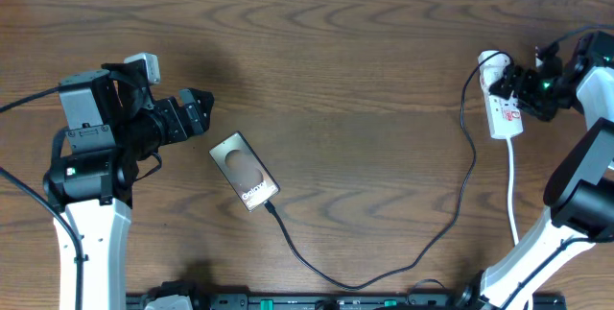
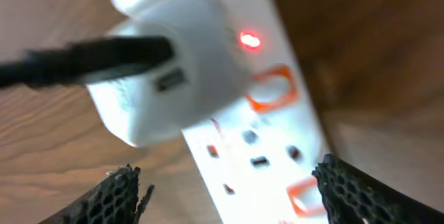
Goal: Plug charger to phone and switch on socket
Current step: 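Lift the right gripper away from the power strip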
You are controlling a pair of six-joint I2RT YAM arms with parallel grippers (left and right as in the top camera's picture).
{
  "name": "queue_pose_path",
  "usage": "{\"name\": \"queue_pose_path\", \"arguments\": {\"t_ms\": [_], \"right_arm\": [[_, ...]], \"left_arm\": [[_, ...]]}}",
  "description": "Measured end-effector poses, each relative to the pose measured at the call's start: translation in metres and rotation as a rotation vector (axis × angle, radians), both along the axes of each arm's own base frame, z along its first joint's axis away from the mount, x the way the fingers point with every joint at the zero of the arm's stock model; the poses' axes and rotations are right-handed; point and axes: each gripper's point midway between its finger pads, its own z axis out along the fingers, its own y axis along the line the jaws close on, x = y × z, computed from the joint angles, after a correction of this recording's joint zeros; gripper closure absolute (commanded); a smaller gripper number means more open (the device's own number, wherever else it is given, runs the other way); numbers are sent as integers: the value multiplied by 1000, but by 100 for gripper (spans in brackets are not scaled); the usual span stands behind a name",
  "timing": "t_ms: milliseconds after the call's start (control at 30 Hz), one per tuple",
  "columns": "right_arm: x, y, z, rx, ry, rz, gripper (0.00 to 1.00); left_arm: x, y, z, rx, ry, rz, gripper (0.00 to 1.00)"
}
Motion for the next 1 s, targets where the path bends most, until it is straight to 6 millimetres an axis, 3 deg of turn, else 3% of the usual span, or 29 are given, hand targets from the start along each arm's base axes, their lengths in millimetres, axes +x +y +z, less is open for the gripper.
{"name": "queue_pose_path", "arguments": {"t_ms": [100, 267, 400, 467, 600, 1000], "right_arm": [[-16, -9, 19, -68, 49, -62, 1], [-39, -7, 98, -145, -27, -110, 1], [-57, 5, 148, -155, -102, -126, 1], [-66, 13, 172, -159, -148, -135, 1], [-75, 18, 203, -178, -224, -145, 1], [-77, 20, 208, -180, -239, -148, 1]], "left_arm": [[0, 0, 0, 0, 0, 0, 9], [0, 0, 0, 0, 0, 0, 9], [0, 0, 0, 0, 0, 0, 9], [0, 0, 0, 0, 0, 0, 9], [0, 0, 0, 0, 0, 0, 9], [0, 0, 0, 0, 0, 0, 9]]}}
